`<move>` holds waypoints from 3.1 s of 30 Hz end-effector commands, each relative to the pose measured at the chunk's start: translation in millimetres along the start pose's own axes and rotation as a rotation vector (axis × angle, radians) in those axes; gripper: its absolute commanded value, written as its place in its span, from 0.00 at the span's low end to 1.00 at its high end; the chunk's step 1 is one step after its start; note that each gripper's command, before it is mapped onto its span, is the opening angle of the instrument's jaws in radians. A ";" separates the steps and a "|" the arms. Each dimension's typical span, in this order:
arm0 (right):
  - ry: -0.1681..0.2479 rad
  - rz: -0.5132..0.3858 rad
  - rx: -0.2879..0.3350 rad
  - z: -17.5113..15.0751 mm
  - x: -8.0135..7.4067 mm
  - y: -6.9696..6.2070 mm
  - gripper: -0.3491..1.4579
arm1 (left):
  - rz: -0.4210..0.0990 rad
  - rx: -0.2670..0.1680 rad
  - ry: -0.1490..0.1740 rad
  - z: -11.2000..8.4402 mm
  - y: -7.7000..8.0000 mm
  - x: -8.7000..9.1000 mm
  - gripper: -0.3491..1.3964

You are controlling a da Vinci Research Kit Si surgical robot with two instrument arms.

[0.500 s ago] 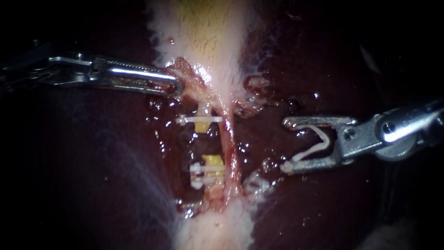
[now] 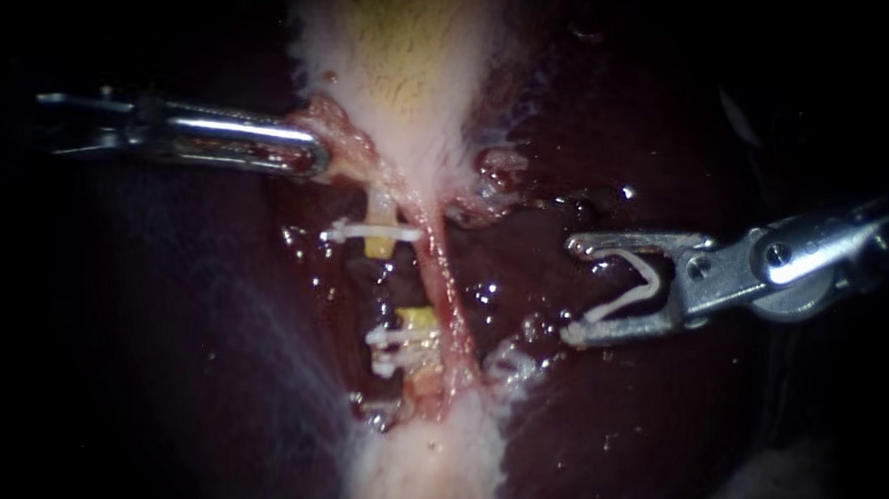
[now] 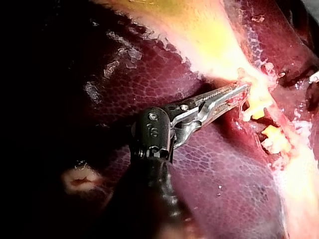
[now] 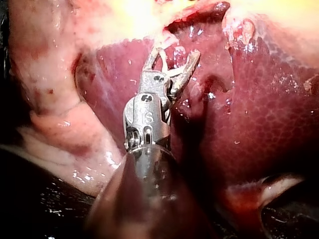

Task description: Clipping first clip right tube

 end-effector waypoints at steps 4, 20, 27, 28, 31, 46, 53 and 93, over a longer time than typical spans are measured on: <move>0.000 0.000 0.000 0.1 0.0 0.0 0.47 | 0.008 -0.006 0.008 -0.4 0.8 0.4 0.00; 0.016 0.094 0.021 5.0 0.9 -0.3 0.47 | 0.011 -0.004 0.009 -0.2 0.7 0.0 0.00; 0.011 0.185 0.044 8.6 0.6 -0.6 0.47 | 0.011 -0.004 0.009 -0.1 0.7 0.0 0.00; 0.010 0.196 0.048 9.0 0.6 -0.6 0.47 | 0.011 -0.004 0.009 -0.1 0.7 0.0 0.00; 0.008 0.215 0.046 10.6 0.3 -0.6 0.47 | 0.011 -0.004 0.009 -0.1 0.7 0.0 0.00; 0.051 0.303 0.108 16.5 -0.7 -0.9 0.47 | 0.011 -0.003 0.009 -0.1 0.8 0.0 0.00; 0.098 0.330 0.152 16.7 -0.4 -1.0 0.47 | 0.011 -0.003 0.009 0.0 0.9 0.0 0.00; 0.229 0.332 0.323 15.6 2.8 -5.3 0.43 | 0.011 -0.005 0.008 -0.1 0.4 -0.1 0.00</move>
